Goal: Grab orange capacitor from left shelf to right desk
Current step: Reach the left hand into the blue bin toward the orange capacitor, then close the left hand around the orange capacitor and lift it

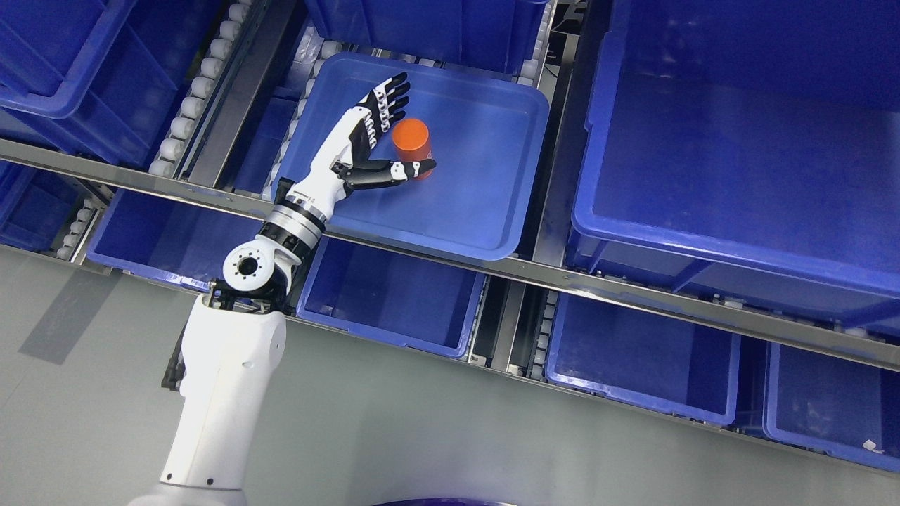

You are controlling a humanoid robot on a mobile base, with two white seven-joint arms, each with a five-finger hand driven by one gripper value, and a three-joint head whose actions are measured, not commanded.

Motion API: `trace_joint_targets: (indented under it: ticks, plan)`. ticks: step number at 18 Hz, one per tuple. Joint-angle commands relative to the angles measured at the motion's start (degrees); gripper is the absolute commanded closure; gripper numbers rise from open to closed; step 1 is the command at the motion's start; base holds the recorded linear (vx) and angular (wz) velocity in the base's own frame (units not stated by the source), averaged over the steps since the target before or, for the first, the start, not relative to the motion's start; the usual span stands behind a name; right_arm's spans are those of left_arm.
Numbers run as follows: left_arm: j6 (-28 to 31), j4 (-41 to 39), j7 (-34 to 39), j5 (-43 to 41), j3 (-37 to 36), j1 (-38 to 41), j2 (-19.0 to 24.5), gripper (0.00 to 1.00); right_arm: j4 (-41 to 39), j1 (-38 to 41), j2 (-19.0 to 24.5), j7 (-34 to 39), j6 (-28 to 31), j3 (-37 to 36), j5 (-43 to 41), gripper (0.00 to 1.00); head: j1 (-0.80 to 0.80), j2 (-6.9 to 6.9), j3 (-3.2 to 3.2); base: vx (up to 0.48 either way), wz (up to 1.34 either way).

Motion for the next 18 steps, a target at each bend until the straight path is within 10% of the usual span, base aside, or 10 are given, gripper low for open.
trace_joint_targets:
  ticks: [1,9,18]
  plan:
    - [0.0,12.7,0.0,-1.9,-4.3,-3.7,1.0,0.02,-1.0,1.1,-1.0,0.0,0.0,-1.0,0.2,0.00,0.00,0.00,0.00,0.000,0.00]
    - [-2.1,16.4,-0.2,-1.9,-5.0,-6.1,1.0,0.21,-1.0,1.1,-1.0,0.0,0.0,-1.0,0.2,0.00,0.00,0.00,0.00,0.000,0.00]
    - [-8.0,16.9,-0.4,2.8,-4.9,-6.4,1.0,0.70,-1.0,1.1,-1.0,0.0,0.0,-1.0,0.2,0.00,0.00,0.00,0.00,-0.004,0.03]
